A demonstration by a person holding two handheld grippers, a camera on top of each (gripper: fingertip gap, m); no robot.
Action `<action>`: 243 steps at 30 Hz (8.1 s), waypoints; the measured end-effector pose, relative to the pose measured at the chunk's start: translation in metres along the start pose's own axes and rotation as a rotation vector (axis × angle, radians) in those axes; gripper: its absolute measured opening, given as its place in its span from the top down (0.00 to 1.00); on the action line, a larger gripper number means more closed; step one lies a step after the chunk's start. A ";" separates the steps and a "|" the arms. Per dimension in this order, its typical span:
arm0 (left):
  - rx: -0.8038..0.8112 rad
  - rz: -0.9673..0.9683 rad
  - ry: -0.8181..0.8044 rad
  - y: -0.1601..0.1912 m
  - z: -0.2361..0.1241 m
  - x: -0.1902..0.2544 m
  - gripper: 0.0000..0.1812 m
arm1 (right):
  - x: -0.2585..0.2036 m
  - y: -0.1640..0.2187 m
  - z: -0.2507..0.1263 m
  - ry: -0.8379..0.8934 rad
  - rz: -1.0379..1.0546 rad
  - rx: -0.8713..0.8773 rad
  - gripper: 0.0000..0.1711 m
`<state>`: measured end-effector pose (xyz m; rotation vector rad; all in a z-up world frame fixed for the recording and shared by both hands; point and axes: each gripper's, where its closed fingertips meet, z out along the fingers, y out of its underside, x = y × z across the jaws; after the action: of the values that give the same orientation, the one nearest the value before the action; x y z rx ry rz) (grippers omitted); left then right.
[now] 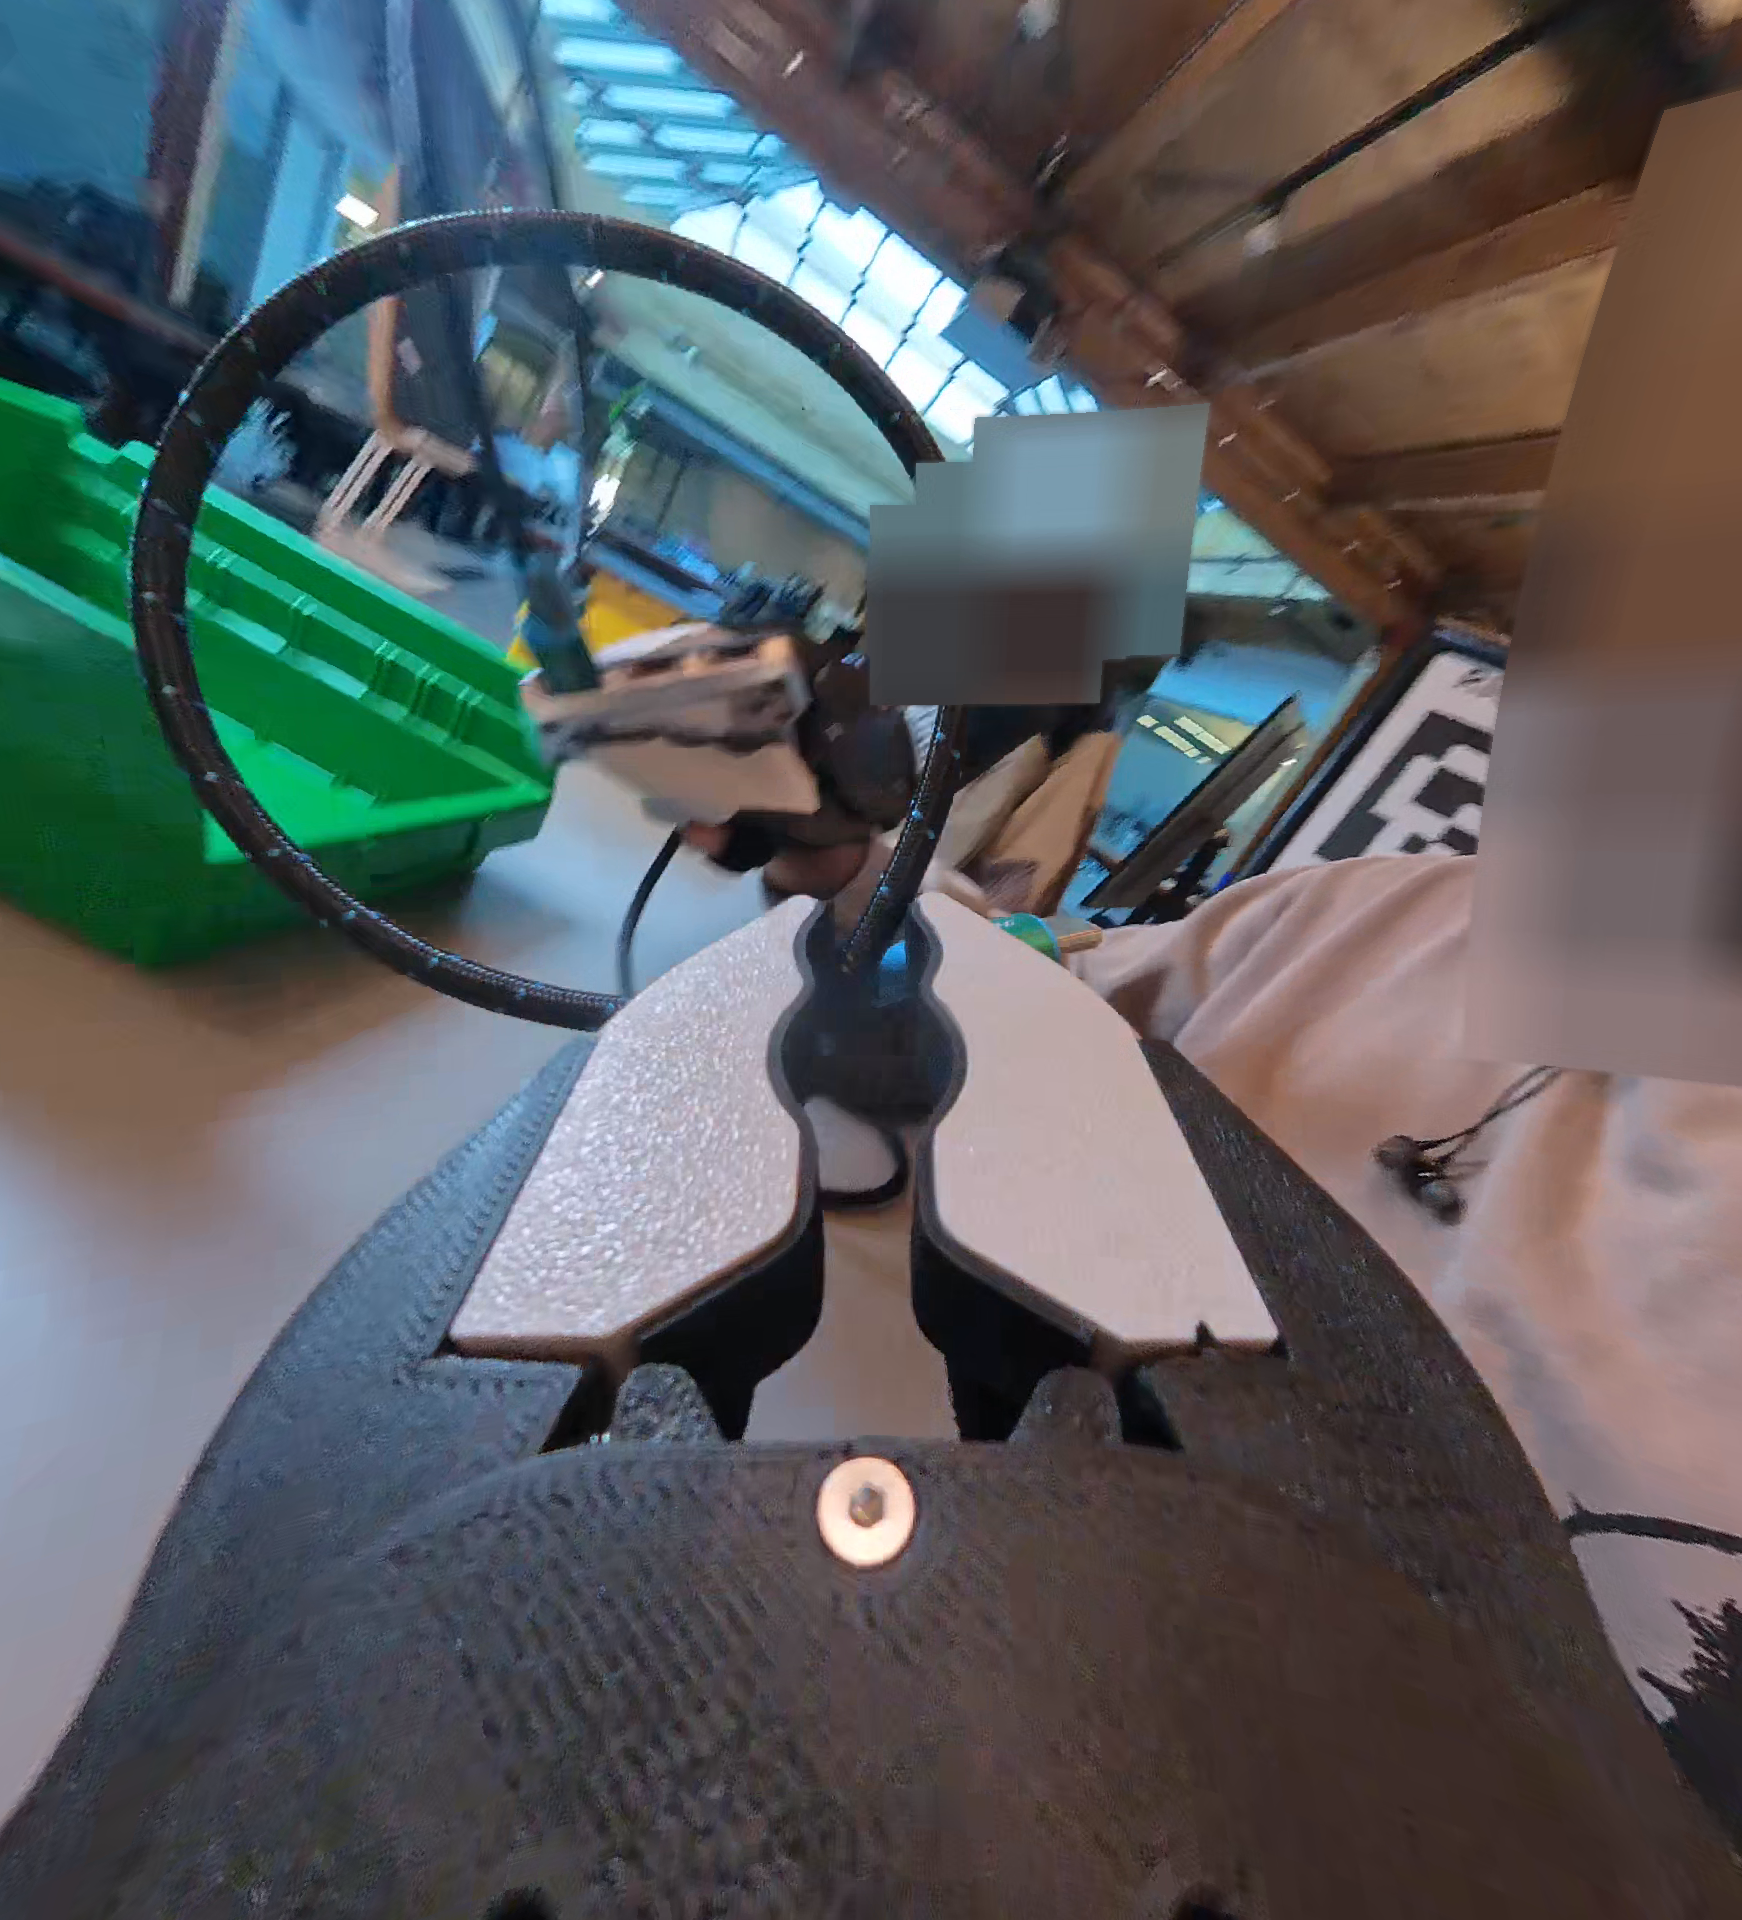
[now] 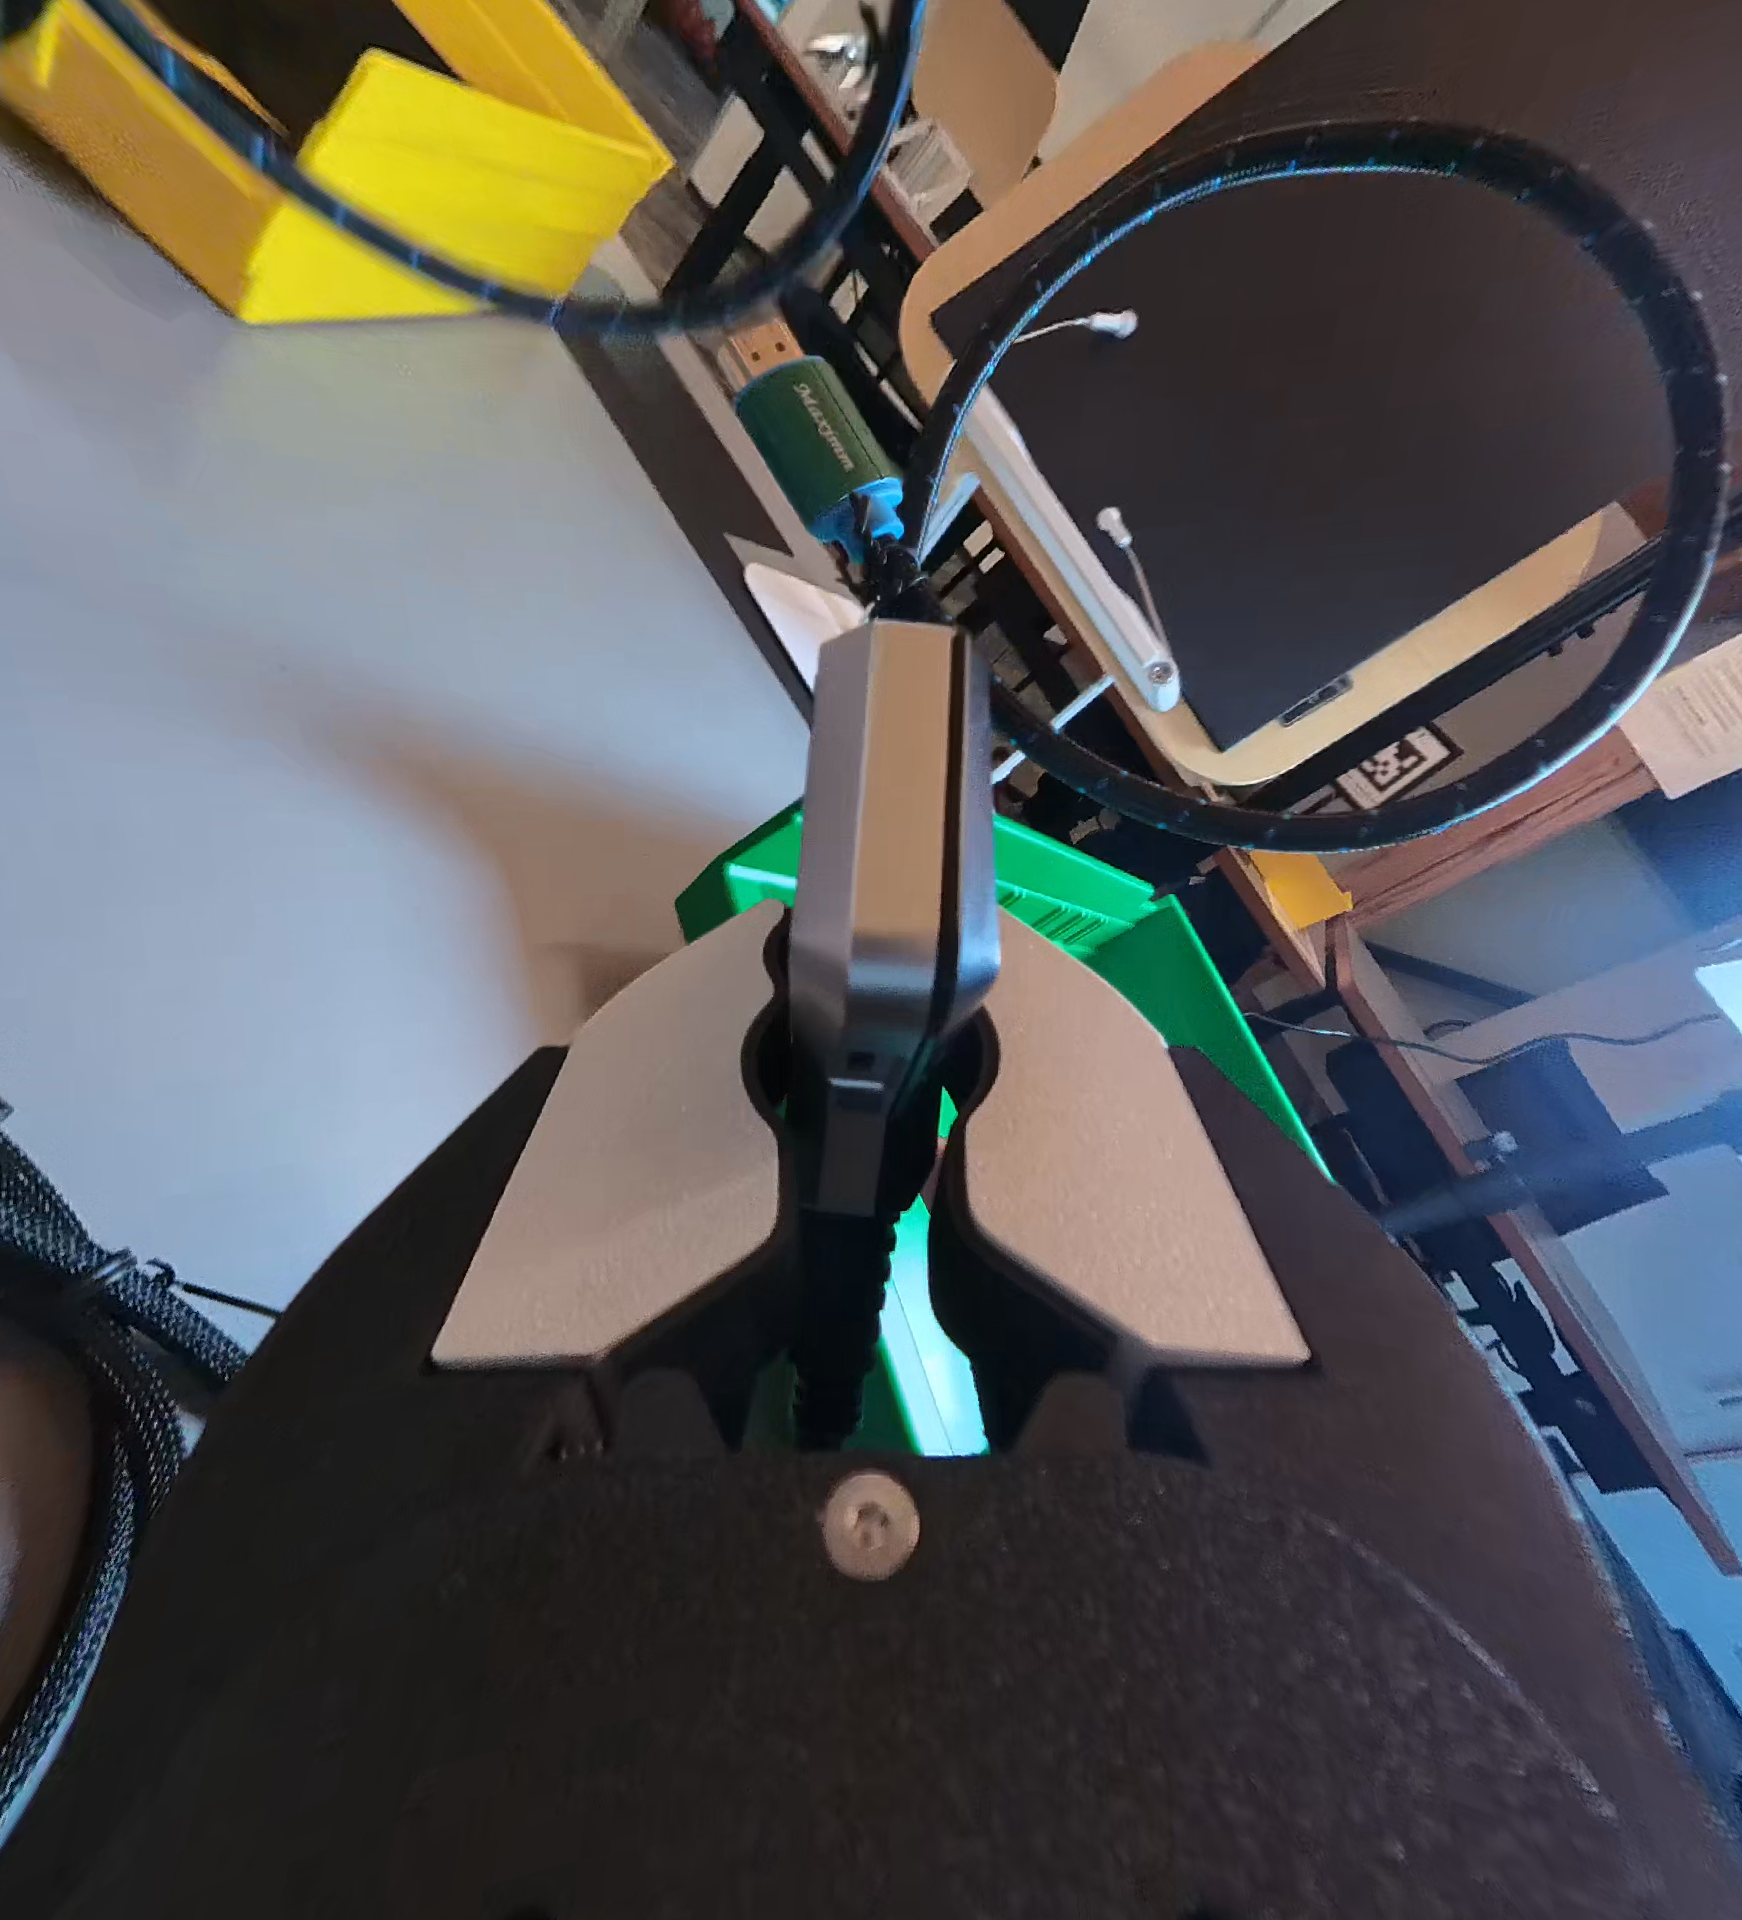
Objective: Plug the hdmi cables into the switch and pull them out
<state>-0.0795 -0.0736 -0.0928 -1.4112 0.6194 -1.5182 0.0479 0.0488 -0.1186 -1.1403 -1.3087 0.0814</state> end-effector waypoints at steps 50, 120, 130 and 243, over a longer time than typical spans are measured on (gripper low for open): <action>-0.904 0.644 -0.775 0.070 -0.014 -0.118 0.82 | -0.010 -0.028 -0.007 0.015 -0.114 0.099 0.86; -0.826 0.385 -0.641 0.060 -0.042 -0.051 0.80 | 0.031 0.012 -0.012 0.048 0.083 0.033 0.85; -1.116 0.345 -0.544 0.162 -0.014 -0.027 0.86 | 0.026 0.006 -0.014 0.045 0.050 0.049 0.86; -0.909 0.917 -0.739 0.078 0.022 -0.048 0.94 | -0.109 -0.024 0.004 -0.258 -0.507 0.032 0.87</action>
<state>-0.0412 -0.0601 -0.1773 -1.7820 1.2967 0.0956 -0.0046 -0.0289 -0.1798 -0.7586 -1.7859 -0.1280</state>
